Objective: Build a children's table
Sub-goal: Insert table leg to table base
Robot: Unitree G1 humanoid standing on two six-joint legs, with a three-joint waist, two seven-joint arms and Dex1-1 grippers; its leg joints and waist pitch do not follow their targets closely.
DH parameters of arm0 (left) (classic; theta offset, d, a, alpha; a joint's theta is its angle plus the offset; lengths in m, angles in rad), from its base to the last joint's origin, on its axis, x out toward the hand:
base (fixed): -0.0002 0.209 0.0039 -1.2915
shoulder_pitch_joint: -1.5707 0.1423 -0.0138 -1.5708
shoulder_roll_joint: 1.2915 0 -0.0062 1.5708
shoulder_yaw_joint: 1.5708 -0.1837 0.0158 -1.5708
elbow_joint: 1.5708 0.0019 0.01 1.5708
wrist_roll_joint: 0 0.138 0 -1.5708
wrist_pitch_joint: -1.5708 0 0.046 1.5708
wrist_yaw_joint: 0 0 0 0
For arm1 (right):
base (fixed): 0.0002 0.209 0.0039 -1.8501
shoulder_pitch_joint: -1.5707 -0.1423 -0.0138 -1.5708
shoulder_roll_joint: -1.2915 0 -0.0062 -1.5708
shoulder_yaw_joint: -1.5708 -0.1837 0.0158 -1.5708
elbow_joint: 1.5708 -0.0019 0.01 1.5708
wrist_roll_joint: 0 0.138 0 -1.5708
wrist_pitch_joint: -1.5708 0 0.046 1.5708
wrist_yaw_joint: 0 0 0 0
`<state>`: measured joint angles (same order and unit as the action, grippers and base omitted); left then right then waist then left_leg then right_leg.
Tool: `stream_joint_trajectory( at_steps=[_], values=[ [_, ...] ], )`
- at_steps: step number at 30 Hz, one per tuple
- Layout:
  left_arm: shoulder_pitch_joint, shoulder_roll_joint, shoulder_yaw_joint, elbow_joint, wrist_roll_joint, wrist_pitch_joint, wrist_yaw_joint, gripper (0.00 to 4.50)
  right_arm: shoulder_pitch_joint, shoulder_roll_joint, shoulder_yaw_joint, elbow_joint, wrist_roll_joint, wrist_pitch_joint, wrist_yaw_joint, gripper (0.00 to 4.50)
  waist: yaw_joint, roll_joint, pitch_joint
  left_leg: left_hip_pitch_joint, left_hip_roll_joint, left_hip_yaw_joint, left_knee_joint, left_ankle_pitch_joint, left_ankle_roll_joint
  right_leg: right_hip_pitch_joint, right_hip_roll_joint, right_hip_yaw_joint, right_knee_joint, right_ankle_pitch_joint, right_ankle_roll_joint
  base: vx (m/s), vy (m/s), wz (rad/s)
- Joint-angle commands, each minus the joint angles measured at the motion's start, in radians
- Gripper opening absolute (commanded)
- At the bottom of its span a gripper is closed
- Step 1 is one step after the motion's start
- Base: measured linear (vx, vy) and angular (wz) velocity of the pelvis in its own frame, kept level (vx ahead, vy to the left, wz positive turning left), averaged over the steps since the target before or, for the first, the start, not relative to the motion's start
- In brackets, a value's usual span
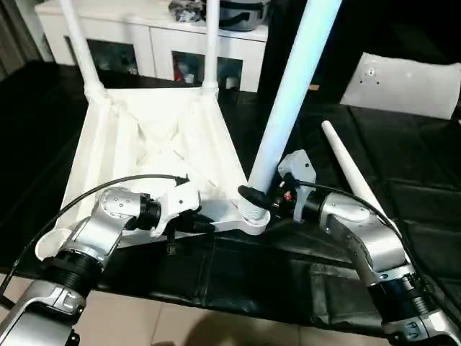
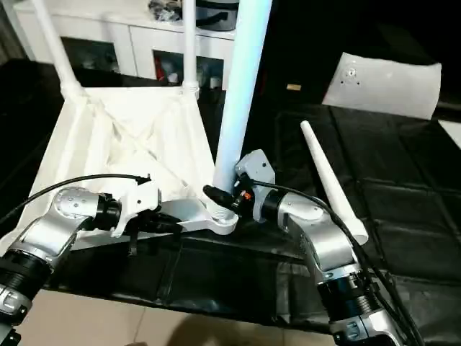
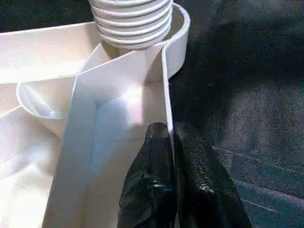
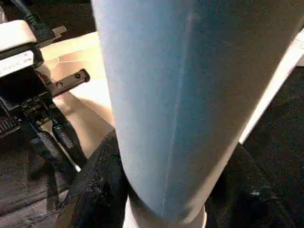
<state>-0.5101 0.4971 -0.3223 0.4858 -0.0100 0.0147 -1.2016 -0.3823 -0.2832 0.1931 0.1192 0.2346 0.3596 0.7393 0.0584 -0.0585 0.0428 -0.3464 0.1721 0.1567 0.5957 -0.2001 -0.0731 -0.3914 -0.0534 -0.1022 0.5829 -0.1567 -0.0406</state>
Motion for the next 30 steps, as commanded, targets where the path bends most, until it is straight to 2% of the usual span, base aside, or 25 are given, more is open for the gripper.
stream_joint_trajectory(
  at_steps=[1, 2, 3, 4, 6, 8, 9, 11, 15, 16, 18, 22, 28, 30],
  values=[
    [-0.014, -0.002, 0.011, -0.021, -0.027, -0.02, -0.031, 0.0, 0.028, -0.001, 0.011, -0.002, 0.0, 0.022, 0.003, 1.87, 0.002, 0.014, -0.054, 0.005, 0.065, -0.017, -0.076, -0.204, 0.016, 0.049, -0.109, 0.066, -0.074, -0.381, -0.107, 0.0, 0.0, 0.0],
    [-0.012, 0.0, 0.012, -0.025, -0.028, -0.018, -0.033, 0.0, 0.03, 0.001, 0.011, -0.005, 0.001, 0.022, 0.002, 1.87, 0.003, 0.013, -0.053, 0.006, 0.064, -0.016, -0.076, -0.207, 0.016, 0.049, -0.109, 0.066, -0.076, -0.39, -0.104, 0.0, 0.0, 0.0],
    [-0.004, 0.004, 0.013, -0.035, -0.032, -0.015, -0.039, 0.0, 0.033, 0.005, 0.009, -0.01, 0.003, 0.022, -0.001, 1.87, 0.007, 0.027, -0.055, 0.006, 0.063, -0.018, -0.076, -0.205, 0.012, 0.05, -0.11, 0.067, -0.075, -0.384, -0.105, 0.0, 0.0, 0.0],
    [0.003, 0.008, 0.013, -0.046, -0.038, -0.011, -0.047, 0.0, 0.036, 0.008, 0.008, -0.014, 0.004, 0.023, -0.004, 1.87, 0.006, 0.029, -0.055, 0.005, 0.064, -0.018, -0.077, -0.205, 0.01, 0.05, -0.108, 0.067, -0.075, -0.373, -0.107, 0.0, 0.0, 0.0],
    [0.01, 0.012, 0.014, -0.056, -0.044, -0.008, -0.056, 0.0, 0.039, 0.012, 0.008, -0.018, 0.005, 0.025, -0.008, 1.87, 0.006, 0.025, -0.056, 0.004, 0.065, -0.019, -0.077, -0.204, 0.008, 0.052, -0.107, 0.067, -0.071, -0.344, -0.121, 0.0, 0.0, 0.0],
    [0.022, 0.018, 0.01, -0.065, -0.052, -0.014, -0.077, 0.0, 0.049, 0.014, 0.011, -0.028, 0.005, 0.026, -0.01, 1.87, 0.009, 0.042, -0.055, 0.006, 0.066, -0.021, -0.079, -0.221, -0.001, 0.052, -0.106, 0.067, -0.07, -0.32, -0.137, 0.0, 0.0, 0.0],
    [0.022, 0.018, 0.01, -0.065, -0.052, -0.014, -0.078, 0.0, 0.049, 0.014, 0.011, -0.028, 0.005, 0.026, -0.01, 1.87, 0.008, 0.038, -0.055, 0.005, 0.066, -0.021, -0.079, -0.222, -0.001, 0.053, -0.106, 0.067, -0.068, -0.312, -0.139, 0.0, 0.0, 0.0],
    [0.033, 0.018, 0.006, -0.074, -0.059, -0.016, -0.095, 0.0, 0.061, 0.011, 0.01, -0.046, 0.009, 0.032, -0.007, 1.87, 0.013, 0.046, -0.055, 0.005, 0.064, -0.022, -0.079, -0.22, -0.001, 0.056, -0.107, 0.067, -0.064, -0.295, -0.152, 0.0, 0.0, 0.0],
    [0.037, 0.01, 0.0, -0.076, -0.053, -0.016, -0.085, 0.0, 0.07, -0.003, 0.002, -0.058, 0.018, 0.041, 0.003, 1.87, 0.015, 0.034, -0.053, 0.005, 0.065, -0.018, -0.077, -0.206, 0.009, 0.055, -0.107, 0.068, -0.067, -0.316, -0.146, 0.0, 0.0, 0.0],
    [0.037, 0.009, 0.0, -0.075, -0.051, -0.018, -0.082, 0.0, 0.071, -0.006, 0.002, -0.058, 0.017, 0.042, 0.005, 1.87, 0.017, 0.037, -0.052, 0.006, 0.065, -0.018, -0.077, -0.206, 0.01, 0.055, -0.108, 0.068, -0.067, -0.324, -0.145, 0.0, 0.0, 0.0],
    [0.037, 0.006, 0.002, -0.073, -0.042, -0.024, -0.065, 0.0, 0.073, -0.011, 0.004, -0.057, 0.014, 0.045, 0.011, 1.87, 0.018, 0.029, -0.051, 0.006, 0.065, -0.017, -0.077, -0.209, 0.014, 0.053, -0.108, 0.068, -0.072, -0.361, -0.131, 0.0, 0.0, 0.0],
    [0.041, 0.007, 0.004, -0.064, -0.024, -0.032, -0.034, 0.0, 0.076, -0.022, 0.013, -0.066, 0.009, 0.051, 0.02, 1.87, 0.023, 0.03, -0.05, 0.006, 0.065, -0.017, -0.077, -0.202, 0.017, 0.051, -0.109, 0.068, -0.074, -0.386, -0.112, 0.0, 0.0, 0.0],
    [0.032, 0.006, 0.019, -0.03, 0.012, -0.044, 0.036, 0.0, 0.09, -0.051, 0.01, -0.095, 0.012, 0.064, 0.023, 1.87, 0.024, 0.027, -0.045, 0.013, 0.062, -0.018, -0.08, -0.241, 0.014, 0.048, -0.108, 0.065, -0.085, -0.471, -0.075, 0.0, 0.0, 0.0],
    [0.021, 0.003, 0.024, -0.01, 0.02, -0.054, 0.055, 0.0, 0.088, -0.052, 0.004, -0.088, 0.009, 0.06, 0.018, 1.87, 0.023, 0.027, -0.041, 0.018, 0.059, -0.018, -0.079, -0.268, 0.014, 0.043, -0.108, 0.061, -0.096, -0.53, -0.056, 0.0, 0.0, 0.0]
  ],
)
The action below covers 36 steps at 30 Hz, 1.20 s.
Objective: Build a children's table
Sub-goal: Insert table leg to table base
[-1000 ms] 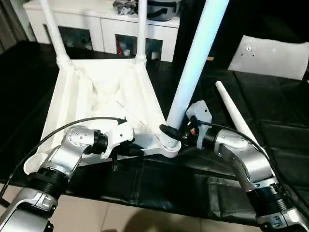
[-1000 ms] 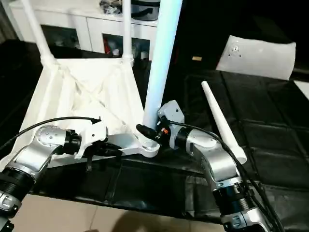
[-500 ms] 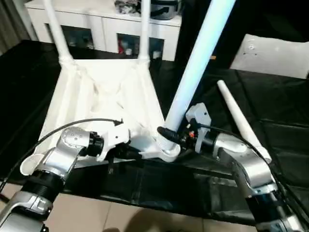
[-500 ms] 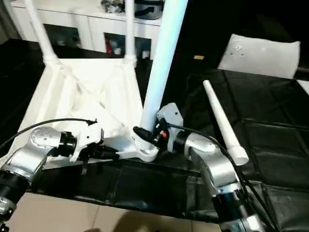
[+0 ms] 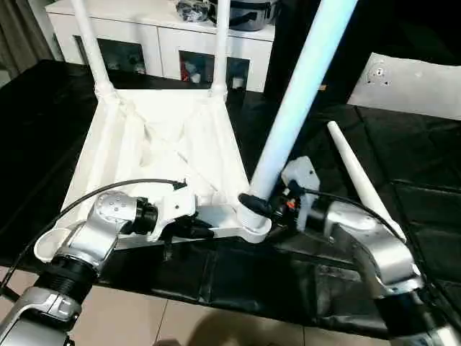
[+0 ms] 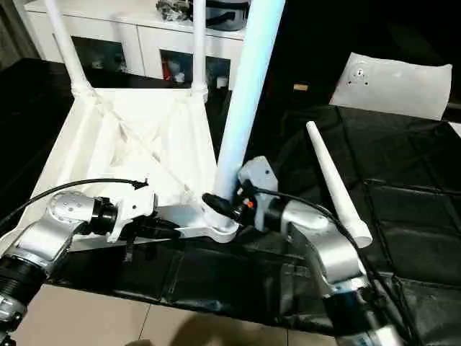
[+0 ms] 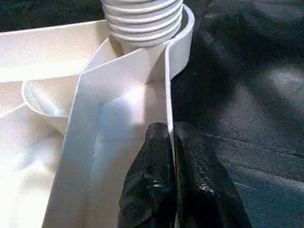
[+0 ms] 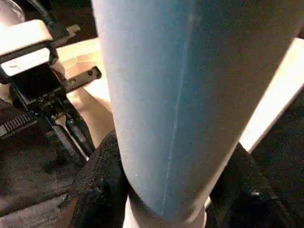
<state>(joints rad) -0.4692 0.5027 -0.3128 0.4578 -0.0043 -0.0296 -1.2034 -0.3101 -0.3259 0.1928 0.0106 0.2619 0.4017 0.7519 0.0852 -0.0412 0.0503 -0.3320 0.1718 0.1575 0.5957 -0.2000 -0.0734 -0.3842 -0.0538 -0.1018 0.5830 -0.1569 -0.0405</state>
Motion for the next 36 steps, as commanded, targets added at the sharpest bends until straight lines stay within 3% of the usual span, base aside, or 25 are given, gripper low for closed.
stream_joint_trajectory(
  at_steps=[1, 6, 14, 15, 19, 24, 33, 34, 36],
  values=[
    [-0.023, -0.003, 0.017, 0.02, 0.012, -0.011, 0.056, 0.0, 0.015, -0.009, 0.004, 0.024, -0.02, 0.016, 0.005, 1.87, -0.003, 0.009, -0.049, 0.007, 0.055, -0.02, -0.077, -0.286, 0.013, 0.035, -0.11, 0.057, -0.105, -0.589, -0.034, 0.0, 0.0, 0.0],
    [-0.033, -0.006, 0.024, 0.024, 0.005, -0.013, 0.052, 0.0, 0.008, -0.009, 0.0, 0.028, -0.02, 0.02, 0.0, 1.87, -0.009, 0.009, -0.048, 0.006, 0.056, -0.025, -0.08, -0.31, 0.012, 0.034, -0.108, 0.047, -0.113, -0.612, -0.014, 0.0, 0.0, 0.0],
    [-0.054, -0.018, 0.028, 0.052, 0.006, -0.037, 0.059, 0.0, -0.01, -0.003, 0.011, 0.089, -0.034, 0.0, -0.006, 1.87, -0.016, 0.013, -0.048, 0.007, 0.055, -0.025, -0.077, -0.322, 0.016, 0.031, -0.111, 0.044, -0.116, -0.608, -0.023, 0.0, 0.0, 0.0],
    [-0.059, -0.024, 0.033, 0.05, -0.008, -0.036, 0.046, 0.0, -0.029, 0.016, 0.001, 0.124, -0.036, -0.008, -0.021, 1.87, -0.018, 0.018, -0.048, 0.008, 0.055, -0.026, -0.077, -0.334, 0.014, 0.031, -0.111, 0.042, -0.116, -0.605, -0.028, 0.0, 0.0, 0.0],
    [-0.053, -0.029, 0.035, 0.029, -0.031, -0.021, 0.02, 0.0, -0.045, 0.038, -0.013, 0.153, -0.022, -0.007, -0.029, 1.87, -0.025, 0.017, -0.047, 0.009, 0.055, -0.029, -0.076, -0.354, 0.007, 0.031, -0.113, 0.037, -0.119, -0.623, -0.028, 0.0, 0.0, 0.0],
    [-0.052, -0.028, 0.03, 0.026, -0.034, -0.019, -0.004, 0.0, -0.056, 0.047, -0.013, 0.175, -0.016, -0.006, -0.019, 1.87, -0.025, 0.017, -0.049, 0.005, 0.059, -0.029, -0.08, -0.34, 0.01, 0.034, -0.113, 0.043, -0.11, -0.579, -0.046, 0.0, 0.0, 0.0],
    [-0.074, -0.042, 0.051, 0.04, -0.036, -0.007, 0.034, 0.0, -0.043, 0.083, -0.113, 0.275, 0.054, 0.019, -0.038, 1.87, -0.026, 0.019, -0.049, 0.006, 0.061, -0.028, -0.08, -0.341, 0.01, 0.033, -0.114, 0.045, -0.107, -0.564, -0.065, 0.0, 0.0, 0.0],
    [-0.076, -0.042, 0.054, 0.042, -0.034, -0.007, 0.039, 0.0, -0.03, 0.083, -0.121, 0.281, 0.054, 0.012, -0.047, 1.87, -0.022, 0.025, -0.05, 0.006, 0.061, -0.029, -0.081, -0.335, 0.008, 0.035, -0.115, 0.047, -0.105, -0.552, -0.07, 0.0, 0.0, 0.0],
    [-0.079, -0.042, 0.059, 0.049, -0.031, -0.007, 0.051, 0.0, 0.002, 0.083, -0.137, 0.284, 0.058, -0.003, -0.06, 1.87, -0.02, 0.028, -0.051, 0.004, 0.062, -0.027, -0.083, -0.331, 0.008, 0.036, -0.115, 0.049, -0.104, -0.529, -0.075, 0.0, 0.0, 0.0]
  ],
)
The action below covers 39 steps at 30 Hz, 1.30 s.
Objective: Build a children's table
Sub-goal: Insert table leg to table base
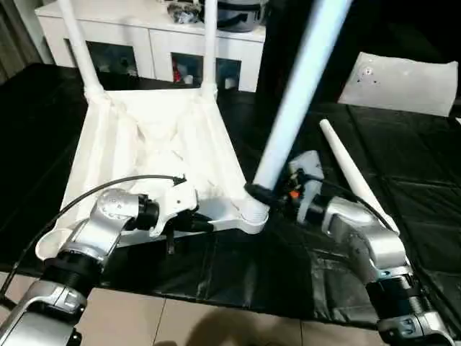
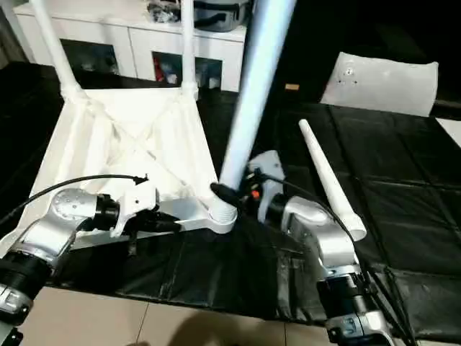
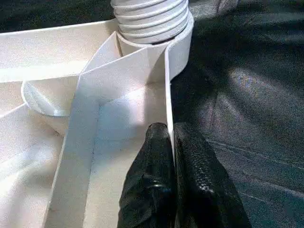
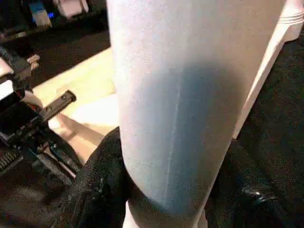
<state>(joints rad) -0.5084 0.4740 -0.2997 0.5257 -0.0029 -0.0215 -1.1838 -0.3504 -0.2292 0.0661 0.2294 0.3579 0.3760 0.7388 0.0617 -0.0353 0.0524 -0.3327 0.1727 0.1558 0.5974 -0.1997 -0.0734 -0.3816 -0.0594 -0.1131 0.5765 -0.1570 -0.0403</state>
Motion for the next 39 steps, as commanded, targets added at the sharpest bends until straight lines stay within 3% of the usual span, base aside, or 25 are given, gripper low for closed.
stream_joint_trajectory(
  at_steps=[1, 3, 6, 8, 9, 12, 13, 16, 17, 18, 19, 20, 21, 22, 23, 24, 26, 27, 29, 30, 32, 34, 35, 37, 39],
  values=[
    [-0.041, -0.013, 0.048, -0.017, -0.033, -0.015, 0.034, 0.0, 0.048, -0.011, -0.015, 0.066, -0.036, 0.02, -0.05, 1.87, 0.005, 0.024, -0.053, 0.005, 0.06, -0.026, -0.084, -0.331, 0.008, 0.033, -0.109, 0.06, -0.097, -0.529, -0.078, 0.0, 0.0, 0.0],
    [-0.043, -0.014, 0.051, -0.012, -0.032, -0.013, 0.043, 0.0, 0.065, -0.006, -0.026, 0.063, -0.035, 0.01, -0.054, 1.87, 0.003, 0.022, -0.052, 0.004, 0.06, -0.025, -0.085, -0.333, 0.009, 0.034, -0.108, 0.059, -0.098, -0.532, -0.078, 0.0, 0.0, 0.0],
    [-0.053, -0.021, 0.061, 0.005, -0.026, -0.01, 0.075, 0.0, 0.119, 0.003, -0.048, 0.043, -0.025, -0.031, -0.063, 1.87, 0.007, 0.035, -0.051, 0.008, 0.058, -0.026, -0.084, -0.351, 0.009, 0.031, -0.109, 0.057, -0.105, -0.56, -0.069, 0.0, 0.0, 0.0],
    [-0.057, -0.022, 0.064, 0.011, -0.021, -0.01, 0.089, 0.0, 0.145, 0.006, -0.051, 0.022, -0.024, -0.05, -0.071, 1.87, 0.008, 0.029, -0.052, 0.007, 0.057, -0.026, -0.084, -0.346, 0.013, 0.033, -0.108, 0.056, -0.105, -0.568, -0.063, 0.0, 0.0, 0.0],
    [-0.061, -0.024, 0.067, 0.017, -0.016, -0.01, 0.099, 0.0, 0.16, 0.005, -0.048, 0.009, -0.029, -0.062, -0.076, 1.87, 0.011, 0.037, -0.052, 0.007, 0.058, -0.025, -0.085, -0.344, 0.015, 0.032, -0.108, 0.057, -0.106, -0.567, -0.062, 0.0, 0.0, 0.0],
    [-0.068, -0.026, 0.067, 0.035, -0.007, -0.021, 0.113, 0.0, 0.207, -0.02, -0.006, -0.033, -0.097, -0.121, -0.086, 1.87, 0.019, 0.037, -0.051, 0.004, 0.057, -0.025, -0.087, -0.34, 0.019, 0.033, -0.107, 0.056, -0.106, -0.573, -0.052, 0.0, 0.0, 0.0],
    [-0.068, -0.026, 0.067, 0.035, -0.007, -0.021, 0.114, 0.0, 0.209, -0.022, -0.003, -0.036, -0.102, -0.124, -0.086, 1.87, 0.021, 0.042, -0.05, 0.005, 0.056, -0.025, -0.086, -0.342, 0.017, 0.031, -0.107, 0.055, -0.108, -0.58, -0.047, 0.0, 0.0, 0.0],
    [-0.066, -0.027, 0.062, 0.035, 0.0, -0.029, 0.113, 0.0, 0.211, -0.051, 0.045, -0.077, -0.163, -0.15, -0.087, 1.87, 0.019, 0.039, -0.047, 0.006, 0.051, -0.025, -0.084, -0.343, 0.018, 0.031, -0.106, 0.051, -0.115, -0.624, -0.027, 0.0, 0.0, 0.0],
    [-0.065, -0.027, 0.061, 0.034, 0.001, -0.03, 0.112, 0.0, 0.206, -0.059, 0.06, -0.083, -0.177, -0.154, -0.087, 1.87, 0.019, 0.039, -0.046, 0.006, 0.051, -0.024, -0.083, -0.342, 0.019, 0.029, -0.106, 0.052, -0.116, -0.632, -0.023, 0.0, 0.0, 0.0],
    [-0.063, -0.027, 0.06, 0.032, 0.002, -0.031, 0.111, 0.0, 0.196, -0.072, 0.084, -0.088, -0.193, -0.157, -0.079, 1.87, 0.017, 0.03, -0.046, 0.006, 0.05, -0.023, -0.082, -0.336, 0.025, 0.029, -0.106, 0.05, -0.12, -0.651, -0.014, 0.0, 0.0, 0.0],
    [-0.061, -0.027, 0.059, 0.03, 0.003, -0.031, 0.111, 0.0, 0.19, -0.079, 0.098, -0.09, -0.202, -0.158, -0.073, 1.87, 0.019, 0.037, -0.047, 0.008, 0.051, -0.024, -0.081, -0.335, 0.026, 0.027, -0.107, 0.05, -0.118, -0.65, -0.013, 0.0, 0.0, 0.0],
    [-0.058, -0.028, 0.058, 0.029, 0.004, -0.032, 0.11, 0.0, 0.183, -0.085, 0.114, -0.092, -0.211, -0.159, -0.065, 1.87, 0.017, 0.032, -0.046, 0.006, 0.051, -0.023, -0.082, -0.335, 0.029, 0.027, -0.106, 0.049, -0.12, -0.649, -0.012, 0.0, 0.0, 0.0],
    [-0.054, -0.026, 0.055, 0.026, 0.006, -0.034, 0.107, 0.0, 0.167, -0.084, 0.131, -0.087, -0.216, -0.158, -0.053, 1.87, 0.017, 0.036, -0.045, 0.005, 0.052, -0.025, -0.083, -0.342, 0.029, 0.027, -0.106, 0.049, -0.118, -0.647, -0.013, 0.0, 0.0, 0.0],
    [-0.054, -0.026, 0.054, 0.026, 0.006, -0.035, 0.106, 0.0, 0.164, -0.084, 0.133, -0.086, -0.216, -0.158, -0.051, 1.87, 0.016, 0.03, -0.044, 0.006, 0.052, -0.025, -0.083, -0.347, 0.031, 0.026, -0.108, 0.049, -0.119, -0.656, -0.012, 0.0, 0.0, 0.0],
    [-0.049, -0.024, 0.051, 0.021, 0.006, -0.037, 0.101, 0.0, 0.136, -0.076, 0.148, -0.065, -0.222, -0.163, -0.041, 1.87, 0.016, 0.033, -0.045, 0.007, 0.052, -0.025, -0.083, -0.351, 0.03, 0.025, -0.109, 0.048, -0.12, -0.659, -0.013, 0.0, 0.0, 0.0],
    [-0.049, -0.024, 0.051, 0.021, 0.006, -0.037, 0.101, 0.0, 0.136, -0.076, 0.148, -0.065, -0.222, -0.163, -0.041, 1.87, 0.013, 0.024, -0.043, 0.005, 0.051, -0.026, -0.082, -0.352, 0.032, 0.025, -0.109, 0.046, -0.12, -0.672, -0.008, 0.0, 0.0, 0.0],
    [-0.047, -0.019, 0.046, 0.015, 0.008, -0.041, 0.088, 0.0, 0.103, -0.072, 0.166, -0.04, -0.228, -0.166, -0.024, 1.87, 0.007, 0.028, -0.041, 0.009, 0.05, -0.026, -0.08, -0.37, 0.028, 0.021, -0.109, 0.043, -0.127, -0.697, 0.0, 0.0, 0.0, 0.0],
    [-0.045, -0.017, 0.044, 0.01, 0.007, -0.044, 0.077, 0.0, 0.087, -0.072, 0.174, -0.027, -0.232, -0.166, -0.014, 1.87, -0.002, 0.009, -0.041, 0.007, 0.049, -0.026, -0.079, -0.376, 0.028, 0.023, -0.108, 0.037, -0.132, -0.716, 0.012, 0.0, 0.0, 0.0],
    [-0.043, -0.011, 0.038, -0.002, 0.001, -0.045, 0.049, 0.0, 0.055, -0.073, 0.192, 0.005, -0.236, -0.173, 0.007, 1.87, -0.013, 0.022, -0.036, 0.013, 0.049, -0.032, -0.074, -0.411, 0.023, 0.02, -0.111, 0.023, -0.141, -0.755, 0.025, 0.0, 0.0, 0.0],
    [-0.041, -0.005, 0.031, -0.013, -0.004, -0.047, 0.025, 0.0, 0.033, -0.069, 0.198, 0.028, -0.232, -0.171, 0.024, 1.87, -0.015, 0.02, -0.035, 0.012, 0.05, -0.033, -0.075, -0.419, 0.022, 0.023, -0.112, 0.019, -0.145, -0.759, 0.031, 0.0, 0.0, 0.0],
    [-0.042, 0.003, 0.024, -0.024, -0.006, -0.046, 0.003, 0.0, 0.013, -0.065, 0.201, 0.052, -0.226, -0.175, 0.052, 1.87, -0.025, 0.028, -0.031, 0.012, 0.058, -0.04, -0.081, -0.456, 0.018, 0.029, -0.113, 0.007, -0.149, -0.736, 0.03, 0.0, 0.0, 0.0],
    [-0.047, 0.008, 0.017, -0.026, -0.007, -0.048, -0.015, 0.0, 0.001, -0.063, 0.199, 0.072, -0.217, -0.174, 0.073, 1.87, -0.041, 0.041, -0.025, 0.016, 0.081, -0.052, -0.098, -0.555, 0.003, 0.042, -0.114, -0.007, -0.142, -0.645, 0.005, 0.0, 0.0, 0.0],
    [-0.047, 0.008, 0.017, -0.026, -0.007, -0.048, -0.015, 0.0, 0.001, -0.063, 0.199, 0.072, -0.217, -0.174, 0.073, 1.87, -0.042, 0.04, -0.026, 0.012, 0.084, -0.055, -0.103, -0.571, -0.004, 0.046, -0.115, -0.005, -0.136, -0.627, 0.0, 0.0, 0.0, 0.0],
    [-0.061, 0.017, 0.002, -0.027, -0.006, -0.054, -0.047, 0.0, -0.019, -0.069, 0.202, 0.109, -0.216, -0.185, 0.104, 1.87, -0.041, 0.036, -0.02, 0.016, 0.078, -0.052, -0.103, -0.582, -0.014, 0.039, -0.122, 0.003, -0.137, -0.631, -0.012, 0.0, 0.0, 0.0],
    [-0.077, 0.025, -0.011, -0.022, -0.004, -0.063, -0.075, 0.0, -0.028, -0.075, 0.203, 0.125, -0.206, -0.18, 0.138, 1.87, -0.037, 0.034, -0.008, 0.019, 0.067, -0.045, -0.095, -0.531, -0.003, 0.032, -0.13, 0.007, -0.15, -0.69, -0.011, 0.0, 0.0, 0.0]
  ],
)
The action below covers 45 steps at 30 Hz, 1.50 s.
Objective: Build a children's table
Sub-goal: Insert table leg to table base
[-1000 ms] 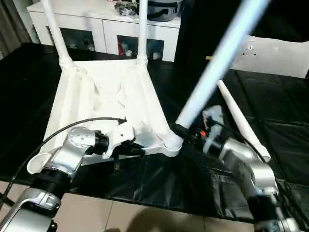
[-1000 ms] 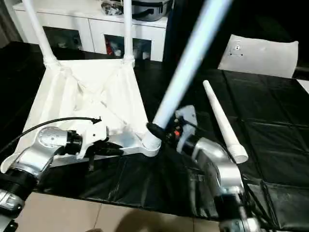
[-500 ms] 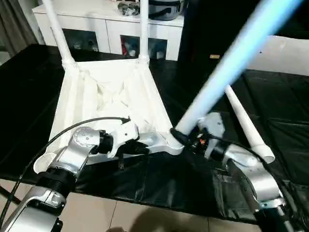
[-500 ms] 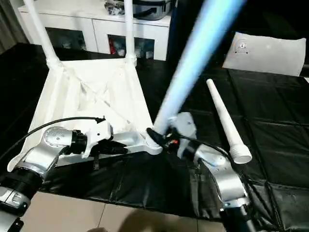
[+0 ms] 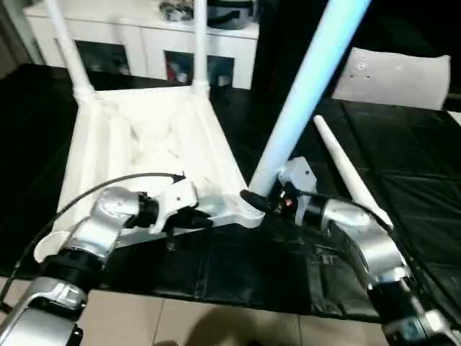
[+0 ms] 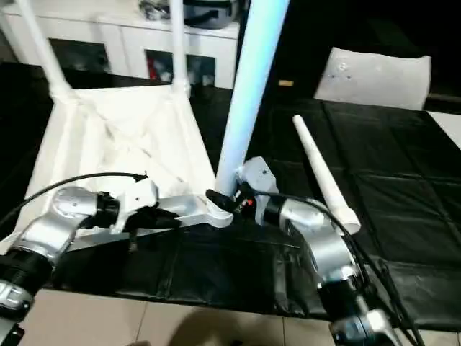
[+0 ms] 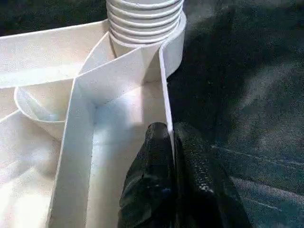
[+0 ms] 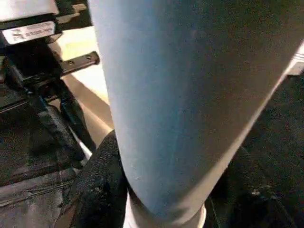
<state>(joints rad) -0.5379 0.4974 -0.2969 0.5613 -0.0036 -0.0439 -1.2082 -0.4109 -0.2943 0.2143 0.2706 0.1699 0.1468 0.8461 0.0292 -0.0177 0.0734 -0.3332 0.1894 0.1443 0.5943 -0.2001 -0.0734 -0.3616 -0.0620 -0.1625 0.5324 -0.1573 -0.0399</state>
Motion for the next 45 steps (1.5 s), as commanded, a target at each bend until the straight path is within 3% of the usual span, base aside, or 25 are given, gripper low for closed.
stream_joint_trajectory(
  at_steps=[1, 2, 3, 6, 7, 8, 10, 13, 15, 20, 23, 27, 36, 38, 40, 41, 42, 43, 44, 45],
  values=[
    [-0.055, 0.002, -0.018, -0.052, -0.003, -0.044, -0.06, 0.0, 0.029, -0.011, 0.054, 0.091, -0.014, 0.05, 0.044, 1.87, -0.001, 0.015, -0.03, 0.02, 0.05, -0.032, -0.092, -0.504, 0.001, 0.012, -0.127, 0.059, -0.105, -0.687, -0.013, 0.0, 0.0, 0.0],
    [-0.061, 0.003, -0.022, -0.051, -0.003, -0.046, -0.07, 0.0, 0.025, -0.012, 0.056, 0.096, -0.012, 0.05, 0.057, 1.87, 0.0, 0.015, -0.03, 0.019, 0.051, -0.032, -0.093, -0.493, 0.003, 0.013, -0.126, 0.06, -0.103, -0.677, -0.016, 0.0, 0.0, 0.0],
    [-0.071, 0.003, -0.027, -0.047, -0.003, -0.047, -0.084, 0.0, 0.022, -0.013, 0.06, 0.099, -0.01, 0.05, 0.074, 1.87, 0.003, 0.021, -0.017, 0.016, 0.052, -0.031, -0.098, -0.488, 0.007, 0.008, -0.123, 0.065, -0.103, -0.665, -0.022, 0.0, 0.0, 0.0],
    [-0.087, 0.006, -0.036, -0.039, -0.001, -0.049, -0.109, 0.0, 0.02, -0.015, 0.072, 0.095, -0.009, 0.052, 0.105, 1.87, 0.007, 0.019, -0.015, 0.016, 0.055, -0.028, -0.103, -0.459, 0.013, 0.01, -0.121, 0.073, -0.094, -0.618, -0.046, 0.0, 0.0, 0.0],
    [-0.1, 0.007, -0.042, -0.024, 0.006, -0.056, -0.117, 0.0, 0.02, -0.017, 0.083, 0.09, -0.008, 0.051, 0.128, 1.87, 0.008, 0.021, -0.008, 0.015, 0.054, -0.027, -0.105, -0.459, 0.015, 0.007, -0.12, 0.075, -0.094, -0.616, -0.05, 0.0, 0.0, 0.0],
    [-0.115, 0.008, -0.049, -0.006, 0.017, -0.063, -0.125, 0.0, 0.021, -0.021, 0.097, 0.08, -0.009, 0.053, 0.155, 1.87, 0.013, 0.02, -0.009, 0.02, 0.053, -0.024, -0.104, -0.442, 0.02, 0.006, -0.118, 0.08, -0.092, -0.609, -0.056, 0.0, 0.0, 0.0],
    [-0.123, 0.01, -0.053, 0.007, 0.024, -0.069, -0.13, 0.0, 0.024, -0.025, 0.108, 0.07, -0.01, 0.053, 0.173, 1.87, 0.017, 0.017, -0.009, 0.009, 0.057, -0.023, -0.108, -0.387, 0.028, 0.015, -0.12, 0.086, -0.084, -0.561, -0.074, 0.0, 0.0, 0.0],
    [-0.133, 0.014, -0.061, 0.026, 0.038, -0.078, -0.134, 0.0, 0.029, -0.034, 0.127, 0.054, -0.008, 0.057, 0.203, 1.87, 0.021, 0.016, -0.004, 0.003, 0.06, -0.022, -0.111, -0.359, 0.032, 0.014, -0.119, 0.093, -0.074, -0.528, -0.095, 0.0, 0.0, 0.0],
    [-0.144, 0.021, -0.068, 0.05, 0.059, -0.084, -0.129, 0.0, 0.036, -0.048, 0.154, 0.036, -0.011, 0.057, 0.241, 1.87, 0.026, 0.012, -0.009, 0.004, 0.062, -0.018, -0.111, -0.334, 0.036, 0.017, -0.121, 0.098, -0.068, -0.51, -0.105, 0.0, 0.0, 0.0],
    [-0.156, 0.026, -0.065, 0.081, 0.067, -0.079, -0.117, 0.0, 0.037, -0.039, 0.163, 0.039, -0.017, 0.062, 0.264, 1.87, 0.033, 0.01, -0.016, -0.001, 0.065, -0.01, -0.111, -0.233, 0.053, 0.023, -0.119, 0.103, -0.051, -0.387, -0.148, 0.021, -0.005, 0.01],
    [-0.156, 0.029, -0.06, 0.091, 0.073, -0.082, -0.113, 0.0, 0.034, -0.032, 0.163, 0.045, -0.024, 0.06, 0.263, 1.87, 0.032, 0.002, -0.016, 0.001, 0.063, -0.008, -0.112, -0.235, 0.051, 0.025, -0.121, 0.101, -0.058, -0.443, -0.132, 0.0, 0.0, 0.0],
    [-0.149, 0.032, -0.05, 0.096, 0.072, -0.081, -0.11, 0.0, 0.033, -0.02, 0.157, 0.052, -0.031, 0.059, 0.254, 1.87, 0.032, 0.002, -0.013, 0.007, 0.061, -0.009, -0.113, -0.266, 0.041, 0.021, -0.122, 0.099, -0.071, -0.539, -0.101, 0.0, 0.0, 0.0],
    [-0.124, 0.041, -0.025, 0.079, 0.057, -0.053, -0.085, 0.0, 0.038, 0.004, 0.133, 0.063, -0.044, 0.051, 0.202, 1.87, 0.031, 0.011, -0.016, 0.009, 0.063, -0.011, -0.117, -0.297, 0.024, 0.019, -0.124, 0.1, -0.074, -0.551, -0.096, 0.0, 0.0, 0.0],
    [-0.091, 0.041, 0.011, 0.023, 0.032, 0.005, -0.042, 0.0, 0.034, 0.03, 0.102, 0.089, -0.061, 0.046, 0.118, 1.87, 0.024, 0.013, -0.011, 0.008, 0.063, -0.016, -0.12, -0.332, 0.009, 0.019, -0.125, 0.096, -0.077, -0.596, -0.09, 0.0, 0.0, 0.0],
    [-0.059, 0.041, 0.028, -0.033, 0.018, 0.054, -0.018, 0.0, 0.033, 0.046, 0.081, 0.103, -0.067, 0.049, 0.068, 1.87, 0.023, 0.013, -0.012, 0.017, 0.06, -0.015, -0.118, -0.352, 0.004, 0.014, -0.124, 0.095, -0.082, -0.63, -0.079, 0.0, 0.0, 0.0],
    [-0.005, 0.039, 0.051, -0.123, 0.005, 0.121, 0.023, 0.0, 0.032, 0.066, 0.055, 0.118, -0.071, 0.054, 0.007, 1.87, 0.023, 0.023, -0.007, 0.019, 0.056, -0.016, -0.116, -0.372, 0.003, 0.01, -0.122, 0.091, -0.088, -0.661, -0.071, 0.0, 0.0, 0.0],
    [0.033, 0.037, 0.066, -0.184, -0.003, 0.168, 0.051, 0.0, 0.031, 0.079, 0.038, 0.128, -0.073, 0.059, -0.034, 1.87, 0.016, 0.02, -0.007, 0.011, 0.066, -0.023, -0.123, -0.383, -0.012, 0.018, -0.128, 0.089, -0.081, -0.653, -0.076, 0.0, 0.0, 0.0],
    [0.116, 0.026, 0.088, -0.308, -0.001, 0.254, 0.112, 0.0, 0.034, 0.105, 0.012, 0.139, -0.073, 0.063, -0.099, 1.87, 0.01, 0.019, -0.004, 0.014, 0.062, -0.024, -0.12, -0.413, -0.013, 0.014, -0.125, 0.084, -0.09, -0.691, -0.057, 0.0, 0.0, 0.0],
    [0.12, 0.026, 0.089, -0.314, -0.001, 0.258, 0.116, 0.0, 0.035, 0.107, 0.011, 0.14, -0.073, 0.063, -0.102, 1.87, -0.005, 0.02, 0.002, 0.005, 0.059, -0.031, -0.124, -0.435, -0.011, 0.017, -0.122, 0.076, -0.094, -0.715, -0.046, 0.0, 0.0, 0.0],
    [0.158, 0.012, 0.098, -0.367, 0.006, 0.293, 0.15, 0.0, 0.037, 0.12, -0.001, 0.144, -0.07, 0.069, -0.127, 1.87, -0.008, 0.013, 0.0, 0.008, 0.06, -0.03, -0.121, -0.445, -0.012, 0.017, -0.122, 0.074, -0.098, -0.724, -0.038, 0.0, 0.0, 0.0]
  ],
)
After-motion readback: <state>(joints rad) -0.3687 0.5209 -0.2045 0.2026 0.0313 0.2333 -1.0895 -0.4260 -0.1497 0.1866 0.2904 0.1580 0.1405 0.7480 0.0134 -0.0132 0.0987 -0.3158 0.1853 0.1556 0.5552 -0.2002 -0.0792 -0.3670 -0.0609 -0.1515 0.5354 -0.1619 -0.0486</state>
